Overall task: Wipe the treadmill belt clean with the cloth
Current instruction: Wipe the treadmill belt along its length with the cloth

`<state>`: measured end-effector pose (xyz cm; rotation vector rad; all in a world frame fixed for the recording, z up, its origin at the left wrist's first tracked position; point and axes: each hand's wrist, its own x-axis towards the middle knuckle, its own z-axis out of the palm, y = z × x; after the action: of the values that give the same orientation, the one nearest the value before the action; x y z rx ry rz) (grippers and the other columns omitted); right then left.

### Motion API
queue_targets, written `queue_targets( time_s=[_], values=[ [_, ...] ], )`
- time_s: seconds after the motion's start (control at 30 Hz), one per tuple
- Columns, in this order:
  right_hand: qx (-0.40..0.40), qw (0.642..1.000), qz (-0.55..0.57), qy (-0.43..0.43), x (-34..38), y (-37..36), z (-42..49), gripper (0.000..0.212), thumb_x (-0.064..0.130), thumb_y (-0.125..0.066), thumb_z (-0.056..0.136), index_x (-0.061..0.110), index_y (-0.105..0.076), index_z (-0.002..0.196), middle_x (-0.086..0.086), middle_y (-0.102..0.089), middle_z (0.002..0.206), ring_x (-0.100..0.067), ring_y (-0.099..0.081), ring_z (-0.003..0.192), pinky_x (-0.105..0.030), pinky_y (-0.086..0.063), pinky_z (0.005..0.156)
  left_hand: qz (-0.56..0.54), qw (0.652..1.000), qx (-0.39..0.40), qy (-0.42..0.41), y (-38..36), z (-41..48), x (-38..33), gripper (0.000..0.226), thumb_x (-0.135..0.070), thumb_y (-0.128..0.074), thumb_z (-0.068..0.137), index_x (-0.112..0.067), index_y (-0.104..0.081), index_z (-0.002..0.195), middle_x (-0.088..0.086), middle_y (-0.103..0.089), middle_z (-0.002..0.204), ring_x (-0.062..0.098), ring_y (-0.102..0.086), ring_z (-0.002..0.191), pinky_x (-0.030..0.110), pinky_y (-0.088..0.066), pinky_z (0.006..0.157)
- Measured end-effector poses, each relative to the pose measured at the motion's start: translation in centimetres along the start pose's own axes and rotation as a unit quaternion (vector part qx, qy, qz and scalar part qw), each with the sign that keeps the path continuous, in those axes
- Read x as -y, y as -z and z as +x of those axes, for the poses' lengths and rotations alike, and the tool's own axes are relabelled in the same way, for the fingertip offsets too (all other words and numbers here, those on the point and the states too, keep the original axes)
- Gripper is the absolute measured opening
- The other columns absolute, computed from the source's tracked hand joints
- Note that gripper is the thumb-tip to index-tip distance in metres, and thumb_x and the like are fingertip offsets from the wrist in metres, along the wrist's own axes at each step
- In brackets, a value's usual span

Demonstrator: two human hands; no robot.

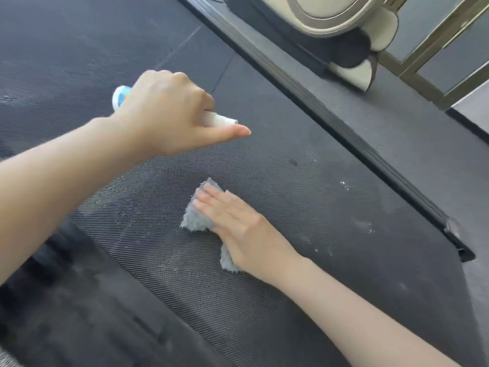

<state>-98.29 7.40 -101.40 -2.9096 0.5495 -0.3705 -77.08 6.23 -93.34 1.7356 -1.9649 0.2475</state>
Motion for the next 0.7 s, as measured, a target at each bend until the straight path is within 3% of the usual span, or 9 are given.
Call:
queue_targets(
  time_s=[0.2,0.7],
  values=[
    [-0.005,0.996,0.042,-0.084,-6.2,1.7,0.3,0.044,0.003,-0.048,0.093,0.003,-0.044,0.136,-0.01,-0.039,0.146,-0.02,-0.027,0.14,-0.034,-0.018,0.117,0.004,1.0,0.01,-0.013,-1.5,0.4,-0.7,0.072,-0.086,-0.019,0.072,-0.02,-0.029,0.045,0.003,-0.044,0.047,0.028,-0.044,0.047,0.028,-0.025,0.051],
    [-0.038,0.966,0.04,-0.251,-20.0,5.4,0.8,0.041,0.013,-0.042,0.098,0.013,-0.041,0.14,-0.002,-0.036,0.148,-0.011,-0.023,0.14,-0.022,-0.011,0.116,0.028,0.999,0.031,-0.022,-3.7,1.2,-3.4,0.077,-0.087,-0.017,0.07,-0.016,-0.034,0.046,0.0,-0.045,0.045,0.022,-0.041,0.044,0.022,-0.017,0.047]
  ],
)
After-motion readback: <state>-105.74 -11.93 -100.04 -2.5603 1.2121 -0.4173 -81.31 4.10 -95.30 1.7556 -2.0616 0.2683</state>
